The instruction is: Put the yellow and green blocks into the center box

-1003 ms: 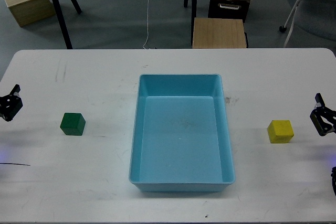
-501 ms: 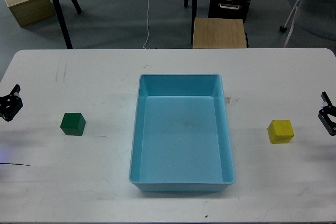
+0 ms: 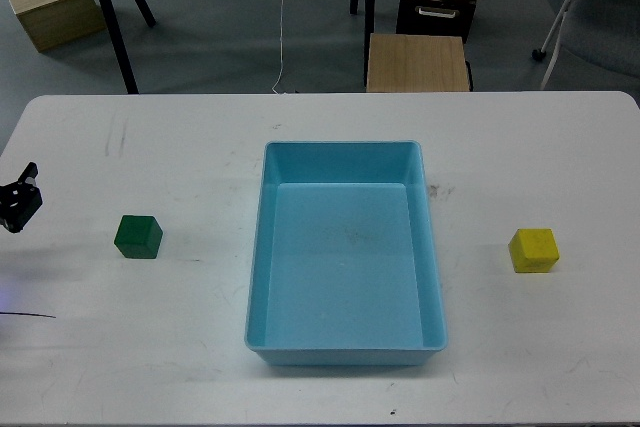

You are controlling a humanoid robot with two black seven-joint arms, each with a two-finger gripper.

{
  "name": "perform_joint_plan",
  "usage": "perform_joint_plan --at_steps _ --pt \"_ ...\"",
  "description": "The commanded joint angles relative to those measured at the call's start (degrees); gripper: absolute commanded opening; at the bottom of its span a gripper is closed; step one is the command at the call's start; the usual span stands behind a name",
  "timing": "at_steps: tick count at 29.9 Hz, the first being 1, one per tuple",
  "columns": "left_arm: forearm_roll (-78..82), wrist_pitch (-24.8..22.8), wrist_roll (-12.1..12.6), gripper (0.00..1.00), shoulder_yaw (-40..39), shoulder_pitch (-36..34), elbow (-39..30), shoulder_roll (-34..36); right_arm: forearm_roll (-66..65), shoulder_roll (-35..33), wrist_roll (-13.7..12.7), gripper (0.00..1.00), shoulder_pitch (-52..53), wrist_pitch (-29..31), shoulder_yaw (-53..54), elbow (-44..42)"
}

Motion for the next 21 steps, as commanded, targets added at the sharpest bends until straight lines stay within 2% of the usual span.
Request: perform_joint_plan --at_steps 1,8,12,16,21 --pt "-0.04 0.0 0.0 1.0 0.0 0.09 0.0 0.89 -2.96 -5.96 0.54 0.99 1.07 -3.2 0.34 -0.41" --pt "-0.04 0.0 0.0 1.0 0.0 0.0 0.0 1.06 -8.56 -18.71 0.89 0.99 3.01 -5.3 -0.71 -0.06" --pt "-0.04 0.0 0.0 1.0 -0.09 0.09 0.0 1.85 -31.72 -20.11 2.47 0.99 7.82 -9.26 -0.45 0.21" --pt "-0.04 0.0 0.0 1.0 0.0 0.09 0.0 2.12 -57.92 -20.11 2.82 0.99 18.02 -9.7 -0.71 0.82" --pt "-0.04 0.0 0.0 1.0 0.0 0.18 -0.09 2.47 -75.54 -20.11 3.52 0.99 22.17 -9.53 -0.54 5.12"
